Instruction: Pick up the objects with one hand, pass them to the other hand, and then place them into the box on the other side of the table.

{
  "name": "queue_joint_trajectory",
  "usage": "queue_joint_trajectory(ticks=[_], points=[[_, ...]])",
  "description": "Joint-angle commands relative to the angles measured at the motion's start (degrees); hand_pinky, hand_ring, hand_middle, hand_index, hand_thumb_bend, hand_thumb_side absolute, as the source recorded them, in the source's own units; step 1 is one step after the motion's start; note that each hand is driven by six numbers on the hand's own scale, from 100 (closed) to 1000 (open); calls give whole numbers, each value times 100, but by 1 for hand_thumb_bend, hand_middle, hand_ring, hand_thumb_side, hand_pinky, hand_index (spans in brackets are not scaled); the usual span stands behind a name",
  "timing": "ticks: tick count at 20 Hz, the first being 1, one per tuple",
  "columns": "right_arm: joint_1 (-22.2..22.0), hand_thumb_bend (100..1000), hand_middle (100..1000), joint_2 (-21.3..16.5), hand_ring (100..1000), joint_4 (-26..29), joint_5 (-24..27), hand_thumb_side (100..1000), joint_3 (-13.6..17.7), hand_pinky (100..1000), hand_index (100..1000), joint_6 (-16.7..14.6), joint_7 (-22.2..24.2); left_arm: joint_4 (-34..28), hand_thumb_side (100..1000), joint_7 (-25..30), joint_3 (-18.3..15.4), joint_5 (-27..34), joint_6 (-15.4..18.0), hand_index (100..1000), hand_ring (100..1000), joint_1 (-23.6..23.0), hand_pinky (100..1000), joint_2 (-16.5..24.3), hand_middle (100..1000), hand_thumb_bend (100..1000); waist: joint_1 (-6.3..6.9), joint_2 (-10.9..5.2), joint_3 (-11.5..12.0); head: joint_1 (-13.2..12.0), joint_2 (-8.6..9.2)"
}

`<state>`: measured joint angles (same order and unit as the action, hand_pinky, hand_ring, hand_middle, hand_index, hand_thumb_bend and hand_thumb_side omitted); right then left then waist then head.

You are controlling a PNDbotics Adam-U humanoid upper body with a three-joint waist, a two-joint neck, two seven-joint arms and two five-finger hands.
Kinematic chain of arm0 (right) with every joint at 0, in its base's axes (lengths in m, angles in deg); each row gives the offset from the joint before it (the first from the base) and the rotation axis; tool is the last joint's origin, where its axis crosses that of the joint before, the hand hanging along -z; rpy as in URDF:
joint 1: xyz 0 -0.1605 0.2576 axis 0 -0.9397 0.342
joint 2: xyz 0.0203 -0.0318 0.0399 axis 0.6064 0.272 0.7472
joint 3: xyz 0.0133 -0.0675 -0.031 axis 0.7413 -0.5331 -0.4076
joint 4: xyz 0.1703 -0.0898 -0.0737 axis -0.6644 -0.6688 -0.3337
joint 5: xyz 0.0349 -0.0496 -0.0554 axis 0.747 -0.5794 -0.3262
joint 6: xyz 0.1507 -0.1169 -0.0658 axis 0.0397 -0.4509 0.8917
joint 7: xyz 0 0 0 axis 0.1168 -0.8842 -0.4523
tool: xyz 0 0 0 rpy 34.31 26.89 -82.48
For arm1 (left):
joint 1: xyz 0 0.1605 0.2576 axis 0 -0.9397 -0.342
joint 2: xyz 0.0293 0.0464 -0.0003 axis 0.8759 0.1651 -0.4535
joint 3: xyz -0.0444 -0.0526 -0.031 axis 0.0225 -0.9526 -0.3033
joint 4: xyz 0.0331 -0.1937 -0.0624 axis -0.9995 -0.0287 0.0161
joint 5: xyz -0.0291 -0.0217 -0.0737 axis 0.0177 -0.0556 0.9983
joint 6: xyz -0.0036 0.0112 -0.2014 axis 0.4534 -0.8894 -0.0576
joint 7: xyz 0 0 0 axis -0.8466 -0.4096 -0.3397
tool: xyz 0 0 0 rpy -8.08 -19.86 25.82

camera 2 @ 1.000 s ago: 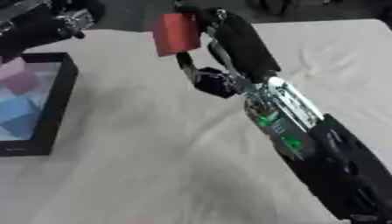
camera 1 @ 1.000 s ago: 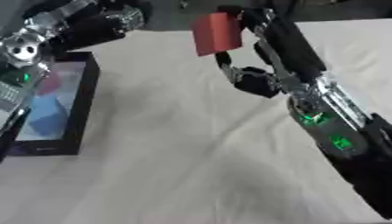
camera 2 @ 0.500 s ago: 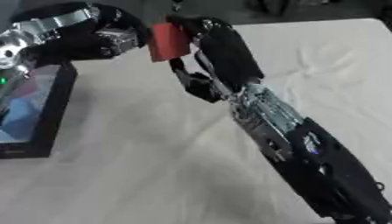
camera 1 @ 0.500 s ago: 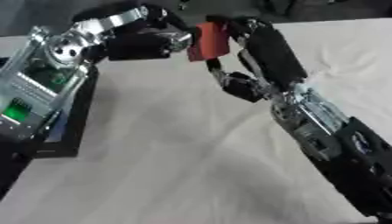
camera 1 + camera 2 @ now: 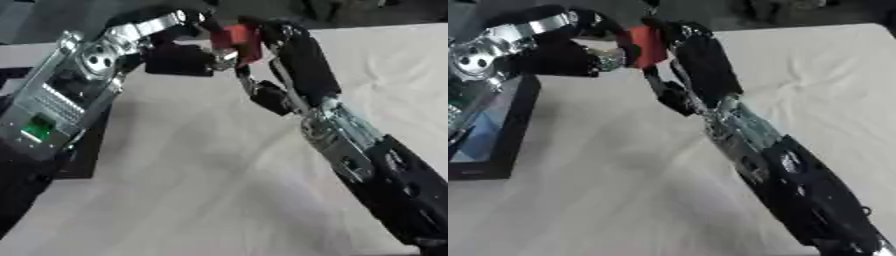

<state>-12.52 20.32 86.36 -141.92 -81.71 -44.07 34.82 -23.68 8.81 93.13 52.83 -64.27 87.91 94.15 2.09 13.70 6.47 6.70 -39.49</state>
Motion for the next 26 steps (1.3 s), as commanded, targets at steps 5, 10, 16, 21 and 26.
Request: queue_joint_trajectory(ticks=[5,10,16,21,26], points=[[73,146,473,65,625,-85,-48,100,-33,705,599,-121,-347,-706,434,-658,26,139,-452,880,1000,141,849,18,946,439,47,-226,21,28,-68],[64,119,470,107,615,-101,-44,100,5,693,598,-66,-507,-864,402,-1256,-17,489,-690,874,1000,86,833,24,944,426,53,-219,26,44,-96],[45,110,475,127,614,-137,-10,100,-3,689,606,7,-666,-407,396,-2234,34,1148,-705,894,1000,-45,841,-55,962,438,51,-228,44,27,-128],[-82,100,477,6,612,-108,1,100,-16,682,614,106,-737,-61,384,-2974,118,1865,-705,902,1000,-111,850,-201,969,438,58,-263,95,19,-182],[-207,100,481,-98,615,-11,44,100,-56,683,620,214,-806,366,378,-3633,227,2497,-705,906,1000,-153,854,-452,972,446,70,-314,143,14,-230]])
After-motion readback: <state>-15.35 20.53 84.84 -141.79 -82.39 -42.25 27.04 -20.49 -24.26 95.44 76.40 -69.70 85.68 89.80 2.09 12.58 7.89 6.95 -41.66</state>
